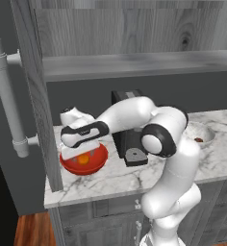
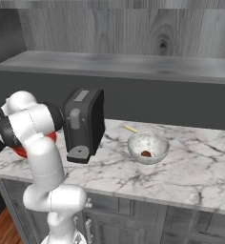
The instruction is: Pick both bowls and place them on the counter. Then place the tangerine in one bowl and place the pear in the other bowl.
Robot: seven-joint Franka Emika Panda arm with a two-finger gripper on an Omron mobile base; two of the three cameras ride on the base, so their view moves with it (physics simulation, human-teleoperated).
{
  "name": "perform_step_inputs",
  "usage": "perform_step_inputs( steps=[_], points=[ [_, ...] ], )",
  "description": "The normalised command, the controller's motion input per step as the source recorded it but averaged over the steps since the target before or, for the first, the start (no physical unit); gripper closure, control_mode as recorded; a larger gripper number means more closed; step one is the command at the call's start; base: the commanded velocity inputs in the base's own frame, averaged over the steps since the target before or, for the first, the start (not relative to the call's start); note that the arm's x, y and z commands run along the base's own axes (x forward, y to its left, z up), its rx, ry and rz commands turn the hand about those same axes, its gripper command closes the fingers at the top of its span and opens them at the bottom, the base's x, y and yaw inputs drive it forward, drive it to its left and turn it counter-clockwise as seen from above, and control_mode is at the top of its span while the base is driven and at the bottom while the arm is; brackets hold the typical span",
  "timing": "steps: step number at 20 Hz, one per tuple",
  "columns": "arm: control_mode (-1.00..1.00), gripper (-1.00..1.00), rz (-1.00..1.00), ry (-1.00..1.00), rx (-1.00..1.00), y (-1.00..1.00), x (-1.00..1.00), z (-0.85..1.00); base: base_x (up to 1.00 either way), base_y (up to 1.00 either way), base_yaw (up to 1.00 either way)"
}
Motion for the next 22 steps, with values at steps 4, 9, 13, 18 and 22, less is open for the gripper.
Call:
perform_step_inputs(
  steps=[4,9,13,18,22],
  points=[
    [-1.00,-1.00,-0.09,-0.05,0.00,-0.12,-0.15,0.28,0.00,0.00,0.00],
    [-1.00,-1.00,-0.09,-0.04,0.00,-0.14,-0.19,0.25,0.00,0.00,0.00],
    [-1.00,-1.00,-0.09,-0.04,0.00,-0.14,-0.23,0.23,0.00,0.00,0.00],
    [-1.00,-1.00,-0.08,-0.05,0.00,-0.15,-0.28,0.25,0.00,0.00,0.00],
    [-1.00,-1.00,-0.08,-0.04,0.00,-0.15,-0.30,0.18,0.00,0.00,0.00]
  ],
)
